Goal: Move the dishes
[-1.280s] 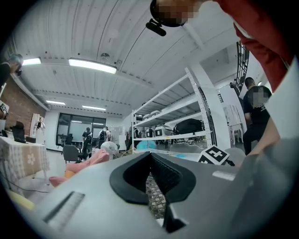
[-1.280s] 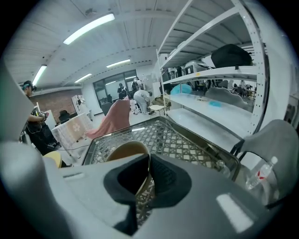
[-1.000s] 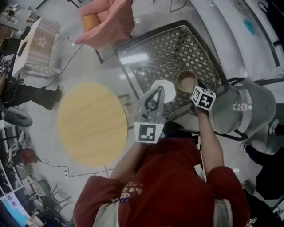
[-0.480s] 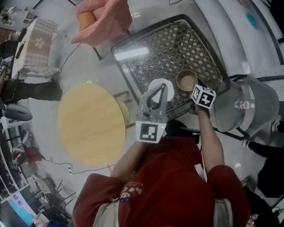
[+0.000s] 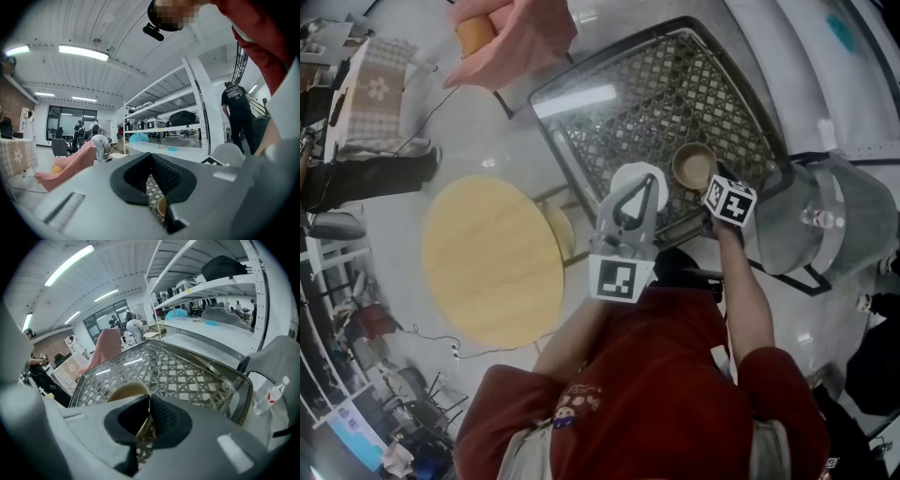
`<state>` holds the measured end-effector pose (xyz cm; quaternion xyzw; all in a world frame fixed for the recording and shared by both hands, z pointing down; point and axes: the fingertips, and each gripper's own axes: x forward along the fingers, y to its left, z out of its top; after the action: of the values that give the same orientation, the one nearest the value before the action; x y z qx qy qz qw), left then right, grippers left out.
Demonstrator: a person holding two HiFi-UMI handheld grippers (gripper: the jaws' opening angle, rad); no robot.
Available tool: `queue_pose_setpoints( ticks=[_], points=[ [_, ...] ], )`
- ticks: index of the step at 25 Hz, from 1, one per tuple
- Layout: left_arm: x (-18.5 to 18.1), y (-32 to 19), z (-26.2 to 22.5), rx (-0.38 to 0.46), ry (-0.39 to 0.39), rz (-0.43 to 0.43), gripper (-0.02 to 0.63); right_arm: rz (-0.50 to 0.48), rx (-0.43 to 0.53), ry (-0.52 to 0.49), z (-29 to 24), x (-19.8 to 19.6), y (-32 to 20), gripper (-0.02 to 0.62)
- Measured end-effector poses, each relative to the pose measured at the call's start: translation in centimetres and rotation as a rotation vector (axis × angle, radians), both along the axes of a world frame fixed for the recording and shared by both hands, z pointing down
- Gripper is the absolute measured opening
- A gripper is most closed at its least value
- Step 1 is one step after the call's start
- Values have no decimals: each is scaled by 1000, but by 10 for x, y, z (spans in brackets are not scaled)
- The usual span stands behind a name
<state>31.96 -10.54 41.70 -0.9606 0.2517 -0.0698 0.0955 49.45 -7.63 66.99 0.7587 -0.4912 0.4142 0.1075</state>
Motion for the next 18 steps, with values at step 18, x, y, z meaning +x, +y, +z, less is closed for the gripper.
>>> queue_pose_setpoints(
  ticks=[18],
  points=[
    [6,-3,16,-22,-32,8,8,61,-26,-55,25,3,12,20]
  ],
)
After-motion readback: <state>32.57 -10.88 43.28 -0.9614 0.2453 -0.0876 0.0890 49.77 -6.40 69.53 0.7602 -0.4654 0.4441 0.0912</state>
